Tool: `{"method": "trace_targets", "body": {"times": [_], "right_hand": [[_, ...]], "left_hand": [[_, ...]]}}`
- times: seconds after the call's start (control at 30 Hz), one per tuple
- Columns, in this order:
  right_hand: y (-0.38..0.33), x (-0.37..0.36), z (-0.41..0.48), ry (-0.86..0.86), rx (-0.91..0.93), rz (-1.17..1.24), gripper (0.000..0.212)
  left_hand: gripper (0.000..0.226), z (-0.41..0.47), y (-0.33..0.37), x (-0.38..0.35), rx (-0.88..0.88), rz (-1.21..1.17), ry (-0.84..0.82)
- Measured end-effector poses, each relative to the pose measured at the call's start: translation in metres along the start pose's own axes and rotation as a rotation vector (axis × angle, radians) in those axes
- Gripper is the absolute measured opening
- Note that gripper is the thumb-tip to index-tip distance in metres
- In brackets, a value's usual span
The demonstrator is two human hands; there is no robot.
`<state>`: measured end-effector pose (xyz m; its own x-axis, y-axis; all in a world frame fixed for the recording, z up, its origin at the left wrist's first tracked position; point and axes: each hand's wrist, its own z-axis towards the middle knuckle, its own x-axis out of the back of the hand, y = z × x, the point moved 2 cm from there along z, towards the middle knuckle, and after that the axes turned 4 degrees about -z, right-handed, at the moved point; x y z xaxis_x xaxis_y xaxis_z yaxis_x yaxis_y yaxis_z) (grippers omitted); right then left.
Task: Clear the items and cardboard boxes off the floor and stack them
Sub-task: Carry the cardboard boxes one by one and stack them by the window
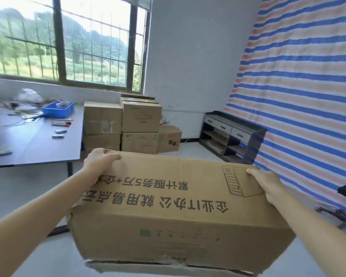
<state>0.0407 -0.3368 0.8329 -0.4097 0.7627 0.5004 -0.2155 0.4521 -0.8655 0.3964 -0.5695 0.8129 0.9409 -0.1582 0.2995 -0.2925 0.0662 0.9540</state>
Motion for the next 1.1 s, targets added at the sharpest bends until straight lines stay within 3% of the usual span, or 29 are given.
{"method": "trace_targets", "body": {"times": [0.1,0.23,0.33,0.53,0.73,0.9,1.1], "right_hand": [[-0.021,-0.063,0.050,-0.098,-0.008,-0.042,0.024],[-0.035,-0.122,0.117,-0.138,-0.063,-0.051,0.049],[-0.039,-0.149,0.165,-0.123,-0.078,-0.060,0.050],[-0.048,-0.166,0.264,-0.024,-0.056,-0.024,0.051],[-0.070,-0.155,0.376,-0.025,0.008,0.029,0.043],[-0.106,-0.158,0.465,-0.024,0.093,0.093,0.038],[-0.131,-0.214,0.532,-0.050,0.117,0.163,0.038]], "left_hand": [[0.047,0.053,-0.013,0.006,0.049,0.011,0.044],[0.038,0.117,-0.014,-0.001,0.046,0.014,0.100],[0.030,0.161,-0.008,-0.021,0.020,0.028,0.119],[0.044,0.240,0.025,-0.089,-0.073,0.107,0.220],[0.033,0.313,0.080,-0.172,-0.103,0.125,0.273],[0.042,0.358,0.105,-0.216,-0.104,0.092,0.369],[0.067,0.403,0.105,-0.233,-0.126,0.025,0.533]]}}
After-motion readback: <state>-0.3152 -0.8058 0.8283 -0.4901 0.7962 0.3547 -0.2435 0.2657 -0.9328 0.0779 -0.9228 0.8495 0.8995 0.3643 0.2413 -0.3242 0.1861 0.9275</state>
